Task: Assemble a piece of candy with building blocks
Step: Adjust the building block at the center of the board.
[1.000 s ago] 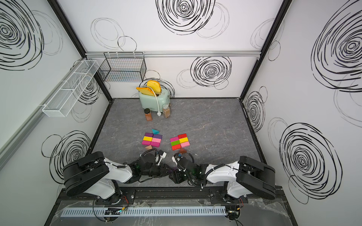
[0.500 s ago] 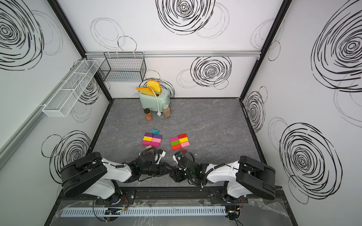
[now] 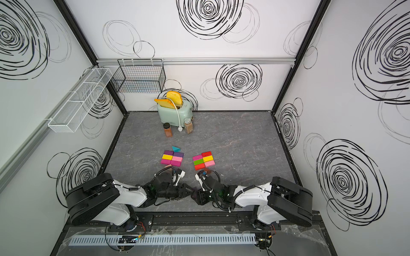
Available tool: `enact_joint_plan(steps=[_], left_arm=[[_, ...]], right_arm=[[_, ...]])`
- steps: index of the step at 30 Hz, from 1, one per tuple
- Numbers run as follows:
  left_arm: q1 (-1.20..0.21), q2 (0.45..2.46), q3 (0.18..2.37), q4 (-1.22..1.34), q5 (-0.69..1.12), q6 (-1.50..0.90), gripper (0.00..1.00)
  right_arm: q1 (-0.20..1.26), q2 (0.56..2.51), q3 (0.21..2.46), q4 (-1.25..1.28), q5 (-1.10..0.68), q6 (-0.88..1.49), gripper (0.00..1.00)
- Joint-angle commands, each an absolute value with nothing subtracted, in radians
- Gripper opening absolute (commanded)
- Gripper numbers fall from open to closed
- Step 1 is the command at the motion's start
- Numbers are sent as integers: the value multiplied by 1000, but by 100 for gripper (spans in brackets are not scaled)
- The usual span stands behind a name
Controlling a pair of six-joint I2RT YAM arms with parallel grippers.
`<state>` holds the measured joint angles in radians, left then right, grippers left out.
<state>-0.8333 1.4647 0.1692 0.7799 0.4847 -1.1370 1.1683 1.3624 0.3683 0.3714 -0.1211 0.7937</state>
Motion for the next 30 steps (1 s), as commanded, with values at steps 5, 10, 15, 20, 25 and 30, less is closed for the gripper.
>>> enact_joint_plan(steps=[5,10,15,20,25,30], left_arm=[[-823,1452,108,741,505,-1148,49],[-803,1403,95,674,494,-1117,49],[-768,1338,93,579,485,-1071,51],[-703,1236,95,464,501,-1016,69],[-608,1048,130,236,484,-940,71],[-558,877,196,14,438,-909,72]], right_arm=[[1164,1373,379,465,-118,781,48],[1171,1388,392,463,-117,776,48],[1184,1415,427,422,-98,766,48],[1207,1447,499,326,-62,736,48],[1238,1511,603,185,-18,705,48],[1274,1582,718,-2,32,667,47]])
